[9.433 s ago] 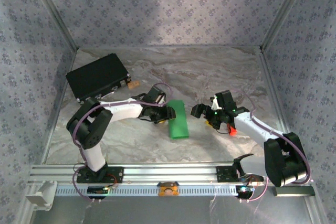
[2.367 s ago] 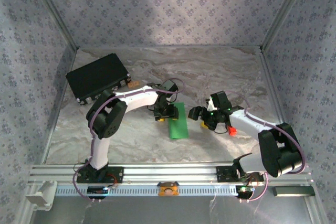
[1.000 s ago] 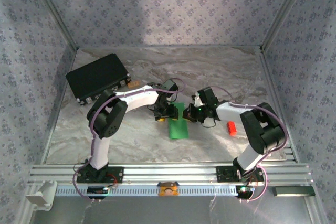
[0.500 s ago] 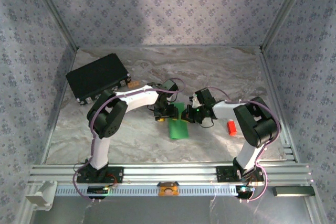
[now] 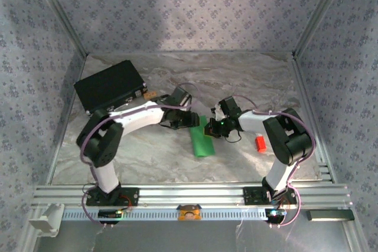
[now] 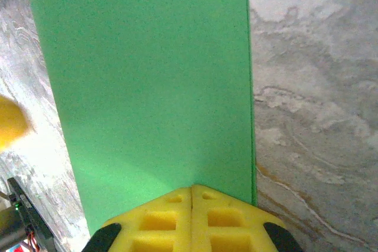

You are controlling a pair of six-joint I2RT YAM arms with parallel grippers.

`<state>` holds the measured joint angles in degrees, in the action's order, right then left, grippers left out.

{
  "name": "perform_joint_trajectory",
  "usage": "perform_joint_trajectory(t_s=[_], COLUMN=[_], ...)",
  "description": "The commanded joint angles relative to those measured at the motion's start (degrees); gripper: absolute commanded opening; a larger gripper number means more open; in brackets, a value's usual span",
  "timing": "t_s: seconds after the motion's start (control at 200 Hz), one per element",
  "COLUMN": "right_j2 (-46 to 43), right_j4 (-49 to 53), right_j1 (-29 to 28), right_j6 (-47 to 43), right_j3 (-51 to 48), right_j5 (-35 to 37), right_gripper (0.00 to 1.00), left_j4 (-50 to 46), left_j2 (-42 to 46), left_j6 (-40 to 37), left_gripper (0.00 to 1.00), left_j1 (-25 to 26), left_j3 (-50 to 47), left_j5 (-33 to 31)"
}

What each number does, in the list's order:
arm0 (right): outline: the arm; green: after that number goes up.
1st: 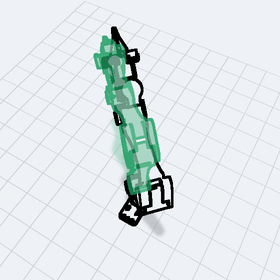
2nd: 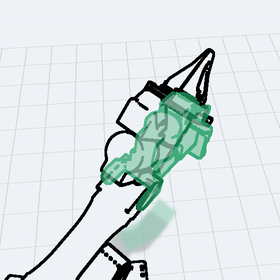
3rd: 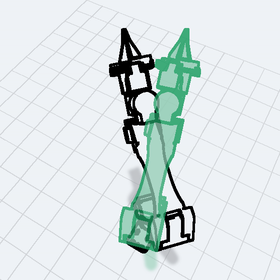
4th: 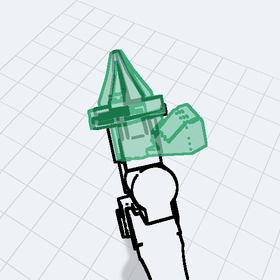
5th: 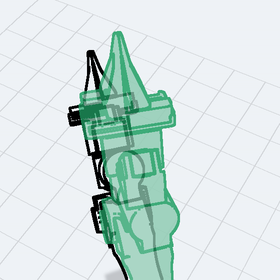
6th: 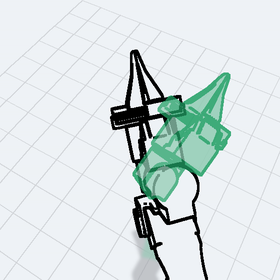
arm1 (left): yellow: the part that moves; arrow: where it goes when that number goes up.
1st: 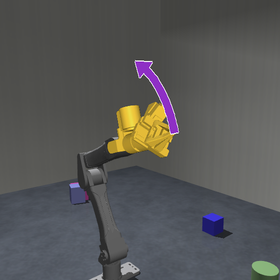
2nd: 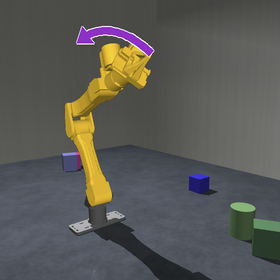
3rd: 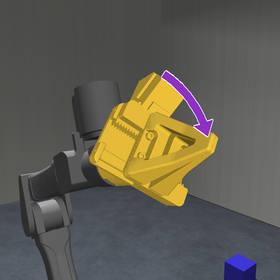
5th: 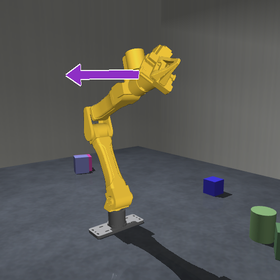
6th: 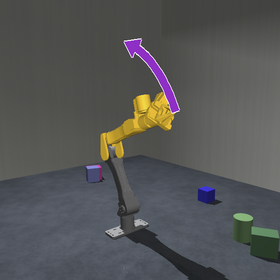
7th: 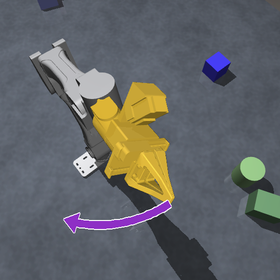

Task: Fold a paper plane with a square sheet of paper (pick it up from the middle)
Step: First fold the square sheet of paper in half at the center of the table.

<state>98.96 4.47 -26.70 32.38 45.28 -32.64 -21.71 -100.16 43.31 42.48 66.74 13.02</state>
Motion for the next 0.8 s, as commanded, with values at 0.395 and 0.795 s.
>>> perform_joint_trajectory(t_s=[0.395,0.795], right_j2=[2.2,2.1], right_j4=[7.6,7.4], right_j1=[0.8,0.8], right_j6=[-1.4,-1.0], right_j3=[-1.4,-1.8], right_j5=[6.8,6.9], right_gripper=[0.00,0.00], left_j4=[27.3,28.2], left_j2=[-0.3,-5.0], left_j6=[10.4,12.1], left_gripper=[0.00,0.00], left_j1=[-3.1,-3.2], left_j3=[-9.9,-11.7], left_j5=[19.3,20.2])
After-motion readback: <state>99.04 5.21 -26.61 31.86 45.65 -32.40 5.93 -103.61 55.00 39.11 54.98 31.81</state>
